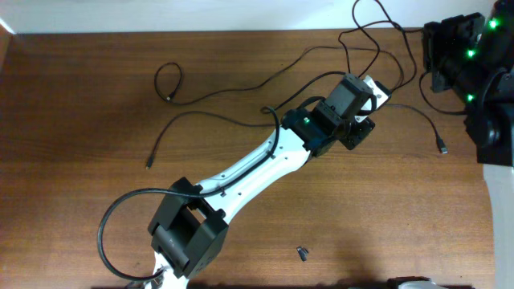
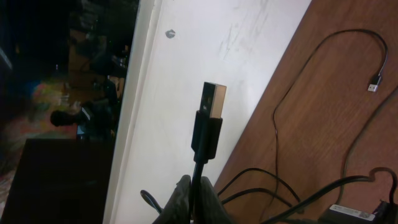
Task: Untangle cables
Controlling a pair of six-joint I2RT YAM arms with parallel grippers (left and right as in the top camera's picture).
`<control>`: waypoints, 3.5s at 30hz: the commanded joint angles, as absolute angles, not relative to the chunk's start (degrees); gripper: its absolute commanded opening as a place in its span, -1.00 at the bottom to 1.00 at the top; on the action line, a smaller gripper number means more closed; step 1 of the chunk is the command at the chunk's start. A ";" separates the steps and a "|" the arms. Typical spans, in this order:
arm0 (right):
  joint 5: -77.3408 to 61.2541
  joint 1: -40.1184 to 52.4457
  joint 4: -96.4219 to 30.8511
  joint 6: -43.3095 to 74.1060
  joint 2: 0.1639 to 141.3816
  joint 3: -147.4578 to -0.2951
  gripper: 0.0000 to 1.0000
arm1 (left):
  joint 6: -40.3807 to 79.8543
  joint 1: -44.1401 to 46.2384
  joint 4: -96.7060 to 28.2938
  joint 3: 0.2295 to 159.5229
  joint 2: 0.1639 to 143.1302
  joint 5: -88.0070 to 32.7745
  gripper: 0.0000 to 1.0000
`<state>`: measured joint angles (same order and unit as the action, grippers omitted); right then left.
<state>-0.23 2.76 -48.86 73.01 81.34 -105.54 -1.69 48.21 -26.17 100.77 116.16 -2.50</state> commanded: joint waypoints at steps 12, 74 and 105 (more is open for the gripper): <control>-1.54 2.55 -49.32 72.27 81.17 -105.97 -0.92 | -1.72 48.23 -24.45 101.25 116.25 -2.13 -1.00; 31.18 -22.52 -77.12 55.72 101.65 -99.59 -0.92 | 12.82 -18.06 -67.79 96.40 106.85 21.61 -1.00; 25.08 -22.55 -49.08 55.70 101.65 -68.47 -0.92 | 12.82 -17.91 -47.51 69.91 107.15 11.31 -1.00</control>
